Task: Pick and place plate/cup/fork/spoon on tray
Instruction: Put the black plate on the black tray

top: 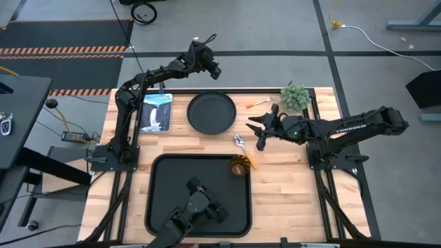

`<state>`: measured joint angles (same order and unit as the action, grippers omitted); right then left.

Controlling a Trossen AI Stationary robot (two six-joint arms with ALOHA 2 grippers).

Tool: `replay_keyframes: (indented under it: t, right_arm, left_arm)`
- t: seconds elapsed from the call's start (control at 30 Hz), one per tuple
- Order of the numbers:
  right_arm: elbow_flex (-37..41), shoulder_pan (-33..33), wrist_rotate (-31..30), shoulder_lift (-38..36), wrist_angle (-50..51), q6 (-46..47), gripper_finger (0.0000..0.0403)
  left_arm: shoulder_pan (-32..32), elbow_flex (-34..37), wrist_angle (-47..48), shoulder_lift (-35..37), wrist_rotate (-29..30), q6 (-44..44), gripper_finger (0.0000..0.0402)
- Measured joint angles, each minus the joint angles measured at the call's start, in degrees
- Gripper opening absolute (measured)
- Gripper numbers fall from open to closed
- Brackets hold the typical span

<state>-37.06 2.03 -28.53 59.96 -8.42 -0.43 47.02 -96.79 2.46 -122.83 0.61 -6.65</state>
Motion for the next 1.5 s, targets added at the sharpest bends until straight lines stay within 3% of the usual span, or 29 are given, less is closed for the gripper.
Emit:
replay_keyframes:
  t: [0.43, 0.7, 0.97, 1.1, 1.2, 1.5]
  right_arm:
    - [0.0, -0.6, 1.2, 0.0, -5.0, -3.2, 0.0126]
    - [0.0, -0.2, 3.1, 0.0, -4.1, -4.6, 0.0126]
    - [0.0, -0.2, 3.1, 0.0, -2.8, -7.6, 0.0126]
    - [0.0, -0.2, 3.1, 0.0, -1.3, -8.3, 0.0126]
    - [0.0, -0.2, 2.6, 0.0, -0.6, -8.6, 0.0126]
    - [0.0, -0.3, 2.5, 0.0, 0.7, -8.9, 0.0126]
  left_arm:
    - [0.0, 0.0, 0.0, 0.0, 0.0, 0.0, 0.0183]
    - [-1.1, 0.0, 0.6, 0.0, -0.5, 11.3, 0.0183]
    - [-1.7, 0.0, 2.3, 0.0, -0.7, 13.7, 0.0183]
    - [-1.5, 0.0, 2.6, 1.4, -7.1, 11.3, 0.0183]
    - [-1.2, 0.0, 3.4, 4.4, -8.4, 11.0, 0.0183]
    - [-0.5, -0.1, 20.7, 10.9, -9.3, 6.7, 0.0177]
